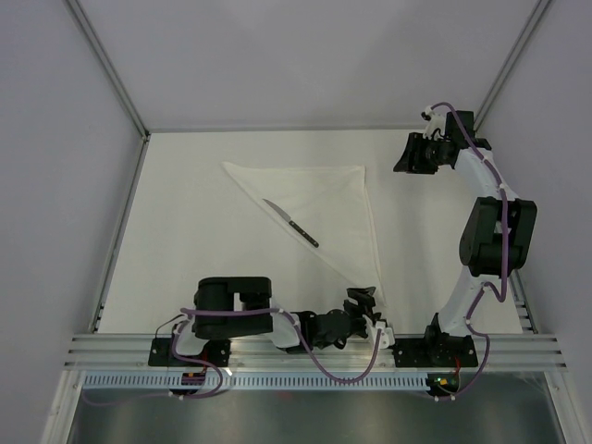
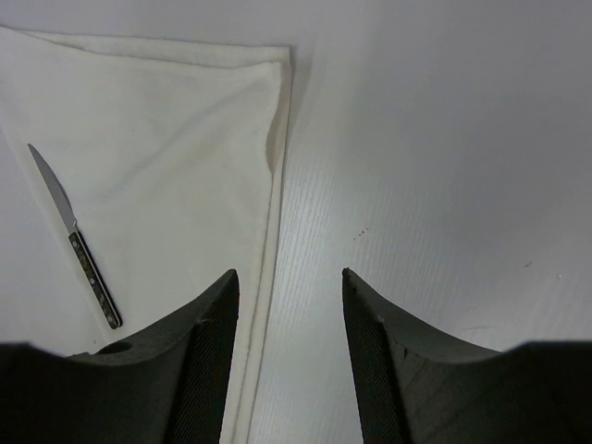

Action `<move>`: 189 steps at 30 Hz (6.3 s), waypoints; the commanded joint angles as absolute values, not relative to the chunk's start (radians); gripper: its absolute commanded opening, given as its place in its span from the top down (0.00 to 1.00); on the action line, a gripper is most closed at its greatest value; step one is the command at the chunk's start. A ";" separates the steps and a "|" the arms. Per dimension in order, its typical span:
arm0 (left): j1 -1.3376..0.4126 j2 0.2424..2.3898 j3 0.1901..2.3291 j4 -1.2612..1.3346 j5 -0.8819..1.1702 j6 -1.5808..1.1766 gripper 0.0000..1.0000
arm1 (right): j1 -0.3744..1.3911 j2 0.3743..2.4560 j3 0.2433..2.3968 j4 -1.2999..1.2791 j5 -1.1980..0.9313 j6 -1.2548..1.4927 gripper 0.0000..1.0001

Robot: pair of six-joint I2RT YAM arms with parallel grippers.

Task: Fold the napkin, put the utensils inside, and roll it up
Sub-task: Fold the napkin

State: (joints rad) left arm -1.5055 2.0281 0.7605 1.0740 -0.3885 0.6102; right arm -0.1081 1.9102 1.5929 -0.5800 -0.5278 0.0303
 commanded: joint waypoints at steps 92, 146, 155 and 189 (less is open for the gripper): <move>-0.364 1.841 0.917 0.565 0.077 -0.634 0.98 | -0.078 1.905 1.661 -0.618 -0.548 0.018 0.50; -0.184 1.822 0.966 0.477 0.072 -0.726 0.49 | -0.031 1.985 1.700 -0.669 -0.523 -0.052 0.50; -0.069 1.845 1.107 0.261 -0.055 -0.756 0.45 | -0.029 1.971 1.707 -0.675 -0.540 -0.049 0.50; -0.040 2.178 1.442 0.044 -0.006 -0.792 0.95 | -0.025 1.948 1.707 -0.696 -0.555 -0.055 0.51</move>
State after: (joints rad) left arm -0.0452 2.1967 1.4551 0.0540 -0.0364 -0.7658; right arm -0.0299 1.9766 1.7107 -0.6899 -0.5446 -0.0528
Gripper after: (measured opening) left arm 0.078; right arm 0.488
